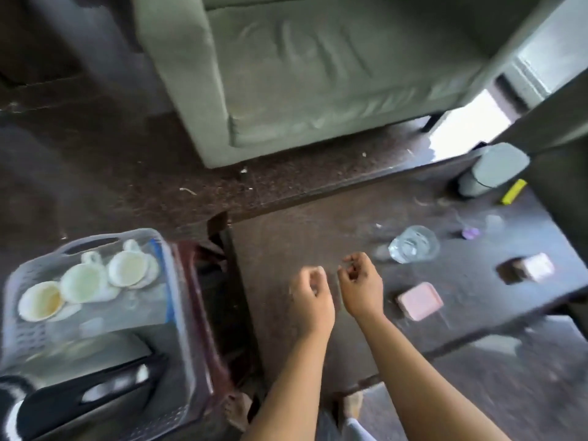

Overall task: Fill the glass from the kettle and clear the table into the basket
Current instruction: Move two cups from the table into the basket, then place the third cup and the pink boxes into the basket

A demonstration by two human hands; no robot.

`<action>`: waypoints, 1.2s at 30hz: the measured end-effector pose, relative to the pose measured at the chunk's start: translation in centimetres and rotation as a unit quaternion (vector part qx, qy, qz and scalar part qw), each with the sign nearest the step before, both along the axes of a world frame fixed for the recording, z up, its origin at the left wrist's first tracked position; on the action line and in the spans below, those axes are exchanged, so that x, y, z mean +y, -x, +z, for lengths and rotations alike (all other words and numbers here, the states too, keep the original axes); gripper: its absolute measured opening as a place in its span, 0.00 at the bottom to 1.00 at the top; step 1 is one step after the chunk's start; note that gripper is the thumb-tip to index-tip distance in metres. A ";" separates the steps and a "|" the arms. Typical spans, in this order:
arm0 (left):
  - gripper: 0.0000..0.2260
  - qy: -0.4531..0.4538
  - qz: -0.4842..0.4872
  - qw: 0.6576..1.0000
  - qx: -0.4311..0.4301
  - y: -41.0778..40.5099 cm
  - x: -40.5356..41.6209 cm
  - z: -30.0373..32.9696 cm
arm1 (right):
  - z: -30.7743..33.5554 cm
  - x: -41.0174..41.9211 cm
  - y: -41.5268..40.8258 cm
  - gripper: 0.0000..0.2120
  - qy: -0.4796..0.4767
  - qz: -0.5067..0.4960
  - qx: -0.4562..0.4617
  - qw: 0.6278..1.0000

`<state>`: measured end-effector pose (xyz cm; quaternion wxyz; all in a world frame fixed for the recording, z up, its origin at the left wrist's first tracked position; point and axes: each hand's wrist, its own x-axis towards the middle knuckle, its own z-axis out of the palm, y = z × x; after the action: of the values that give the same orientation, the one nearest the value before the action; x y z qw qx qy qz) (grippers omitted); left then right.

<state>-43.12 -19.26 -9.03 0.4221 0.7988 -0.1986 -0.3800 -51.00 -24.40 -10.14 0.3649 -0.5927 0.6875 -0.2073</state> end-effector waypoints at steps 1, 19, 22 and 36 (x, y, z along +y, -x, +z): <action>0.12 -0.039 -0.021 0.999 0.029 2.0 0.0 -0.6 | -0.5 -0.4 3.2 0.08 -0.011 -0.025 0.024 0.999; 0.13 -0.205 -0.097 0.963 0.144 19.9 -5.7 -6.1 | -5.9 -3.9 22.5 0.13 -0.150 -0.027 0.078 0.985; 0.10 -0.180 -0.101 0.971 0.120 17.2 -5.2 -3.9 | -3.7 -3.3 20.8 0.06 -0.123 -0.038 0.045 0.991; 0.12 -0.110 -0.080 0.983 -0.126 -17.1 2.4 17.0 | 12.5 -0.8 -10.6 0.09 -0.002 0.172 -0.166 0.971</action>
<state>-26.06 -16.85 7.93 0.2718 0.8633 -0.2703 -0.3282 -40.39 -25.21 2.36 0.5055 -0.6583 0.5057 -0.2353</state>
